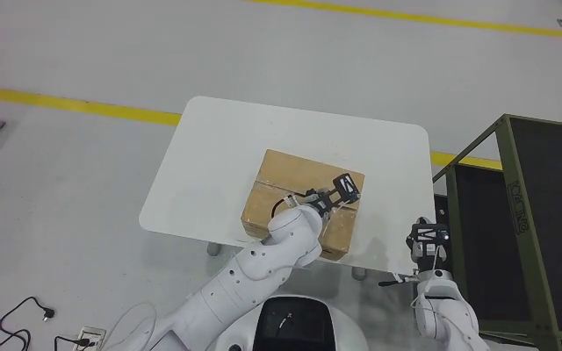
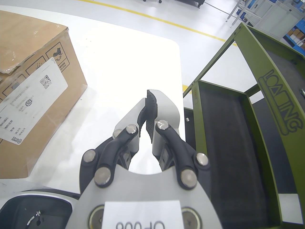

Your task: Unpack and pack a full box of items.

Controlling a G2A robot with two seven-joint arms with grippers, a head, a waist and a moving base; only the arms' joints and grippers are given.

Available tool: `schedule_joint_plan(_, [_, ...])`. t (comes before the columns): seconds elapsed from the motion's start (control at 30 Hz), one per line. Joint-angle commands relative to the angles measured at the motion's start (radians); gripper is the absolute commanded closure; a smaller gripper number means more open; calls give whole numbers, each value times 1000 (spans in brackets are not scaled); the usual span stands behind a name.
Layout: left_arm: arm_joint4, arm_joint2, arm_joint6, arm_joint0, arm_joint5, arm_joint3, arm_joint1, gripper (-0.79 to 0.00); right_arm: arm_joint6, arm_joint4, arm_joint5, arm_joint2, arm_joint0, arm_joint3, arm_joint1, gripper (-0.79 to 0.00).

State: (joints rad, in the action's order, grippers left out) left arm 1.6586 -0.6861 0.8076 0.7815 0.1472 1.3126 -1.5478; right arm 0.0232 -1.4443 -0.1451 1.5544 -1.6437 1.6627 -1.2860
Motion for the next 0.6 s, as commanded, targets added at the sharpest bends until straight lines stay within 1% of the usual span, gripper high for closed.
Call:
schedule_joint_plan(0.0, [5,-5,1,1,0,2,-2,0,0,0,1,0,2,-2,-1,0])
schedule_joint_plan(0.3, [28,-38,4,12,-5,19,-6,0,-3,-1,6,-6,14,-14,-3,0])
schedule_joint_plan(0.43, [31,-69,7,25,-13,46,-4,0,-6,2,12,-9,20,-15,-4,0])
schedule_joint_plan(0.57, [31,-116,9,47,-23,88,3,0,-11,15,25,-11,26,-14,-6,0])
